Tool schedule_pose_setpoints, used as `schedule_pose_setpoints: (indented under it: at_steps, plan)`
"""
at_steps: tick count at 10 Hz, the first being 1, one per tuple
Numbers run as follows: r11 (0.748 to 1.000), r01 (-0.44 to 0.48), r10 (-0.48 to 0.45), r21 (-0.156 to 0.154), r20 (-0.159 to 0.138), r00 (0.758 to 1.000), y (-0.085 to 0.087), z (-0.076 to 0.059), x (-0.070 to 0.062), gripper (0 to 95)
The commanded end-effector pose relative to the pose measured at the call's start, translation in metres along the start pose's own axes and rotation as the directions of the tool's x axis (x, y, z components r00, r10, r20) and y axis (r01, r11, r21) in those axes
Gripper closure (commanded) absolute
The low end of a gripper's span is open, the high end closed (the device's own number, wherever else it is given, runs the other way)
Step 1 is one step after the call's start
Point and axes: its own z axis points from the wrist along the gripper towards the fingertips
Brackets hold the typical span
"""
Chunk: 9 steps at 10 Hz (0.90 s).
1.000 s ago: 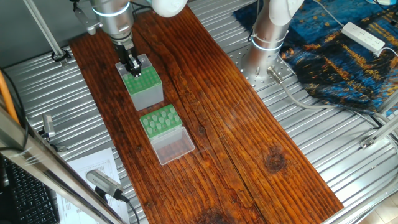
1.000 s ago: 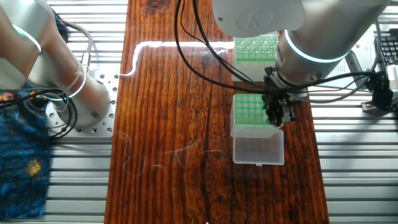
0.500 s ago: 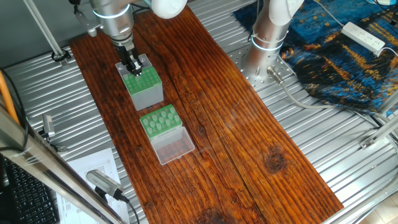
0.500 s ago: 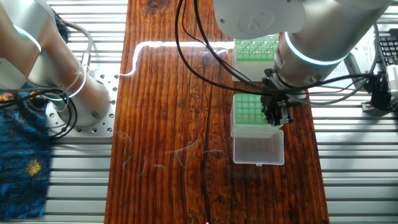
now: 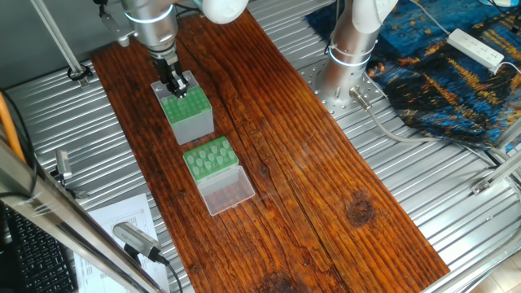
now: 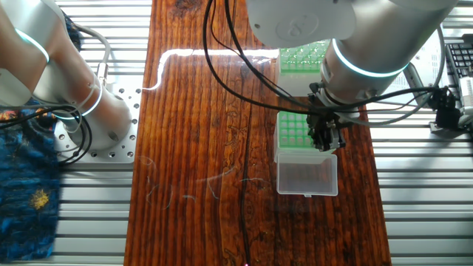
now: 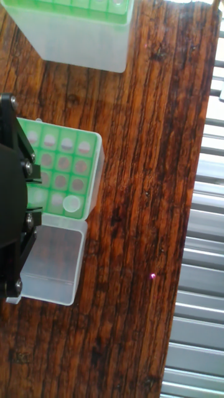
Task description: Transfer all large pipette tips from one holder to another
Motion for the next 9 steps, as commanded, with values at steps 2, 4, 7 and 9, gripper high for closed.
schedule_pose_setpoints:
  at_steps: [2,4,7,9]
  plan:
    - [1.0,0.003,-0.003,0.0,0.003,1.0,-0.0001,-0.0007,-0.0003,76.0]
    - [1.0,0.005,-0.005,-0.001,0.002,1.0,-0.0001,-0.0007,-0.0003,76.0]
    - [1.0,0.006,-0.006,-0.001,0.001,1.0,-0.0001,-0.001,-0.0006,76.0]
    - [1.0,0.004,-0.004,-0.002,0.002,1.0,-0.0001,-0.0015,-0.0006,76.0]
